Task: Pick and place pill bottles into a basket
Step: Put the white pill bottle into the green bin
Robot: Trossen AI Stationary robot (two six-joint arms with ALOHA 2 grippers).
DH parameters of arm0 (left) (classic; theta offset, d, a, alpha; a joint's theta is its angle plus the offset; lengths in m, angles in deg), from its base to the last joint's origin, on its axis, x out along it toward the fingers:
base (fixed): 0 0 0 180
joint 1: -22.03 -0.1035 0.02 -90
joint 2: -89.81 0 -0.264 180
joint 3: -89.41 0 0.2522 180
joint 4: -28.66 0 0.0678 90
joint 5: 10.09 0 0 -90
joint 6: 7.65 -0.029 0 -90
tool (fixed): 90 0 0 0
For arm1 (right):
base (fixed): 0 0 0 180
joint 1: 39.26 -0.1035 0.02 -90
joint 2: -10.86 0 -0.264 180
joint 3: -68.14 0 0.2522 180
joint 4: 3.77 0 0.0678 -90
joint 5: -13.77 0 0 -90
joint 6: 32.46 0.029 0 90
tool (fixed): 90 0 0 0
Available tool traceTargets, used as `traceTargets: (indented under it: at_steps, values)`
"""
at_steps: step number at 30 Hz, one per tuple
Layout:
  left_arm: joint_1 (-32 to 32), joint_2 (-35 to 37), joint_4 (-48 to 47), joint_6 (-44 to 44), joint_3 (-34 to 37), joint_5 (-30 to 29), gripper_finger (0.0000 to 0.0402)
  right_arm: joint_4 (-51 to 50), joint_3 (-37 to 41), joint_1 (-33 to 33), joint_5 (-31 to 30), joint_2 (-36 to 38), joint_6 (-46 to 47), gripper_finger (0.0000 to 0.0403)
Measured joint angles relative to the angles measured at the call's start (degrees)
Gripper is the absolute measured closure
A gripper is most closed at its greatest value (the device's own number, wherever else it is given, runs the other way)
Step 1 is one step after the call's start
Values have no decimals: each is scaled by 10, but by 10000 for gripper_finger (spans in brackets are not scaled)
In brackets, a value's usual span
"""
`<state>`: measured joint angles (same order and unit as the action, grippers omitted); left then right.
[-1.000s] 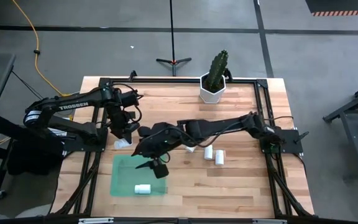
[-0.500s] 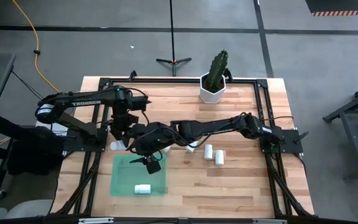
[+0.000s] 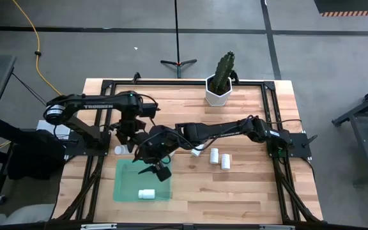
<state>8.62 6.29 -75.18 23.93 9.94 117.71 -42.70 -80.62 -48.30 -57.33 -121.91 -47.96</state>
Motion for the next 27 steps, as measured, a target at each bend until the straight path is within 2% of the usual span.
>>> traceTargets:
  at_steps: [7, 16, 22, 27]
  values:
    - [-1, -27, 1, -17, 0, 0, 218, 35, 0, 3, 15, 0, 11, 194]
    - [-1, -31, 1, -33, 0, -10, 218, 96, 0, 12, 70, 2, 129, 194]
    - [-1, -31, 1, -44, 0, -9, 218, -110, -1, 5, 75, 9, 76, 194]
    - [-1, -31, 1, -57, 0, 1, 218, -232, 0, 5, -15, 7, 9, 194]
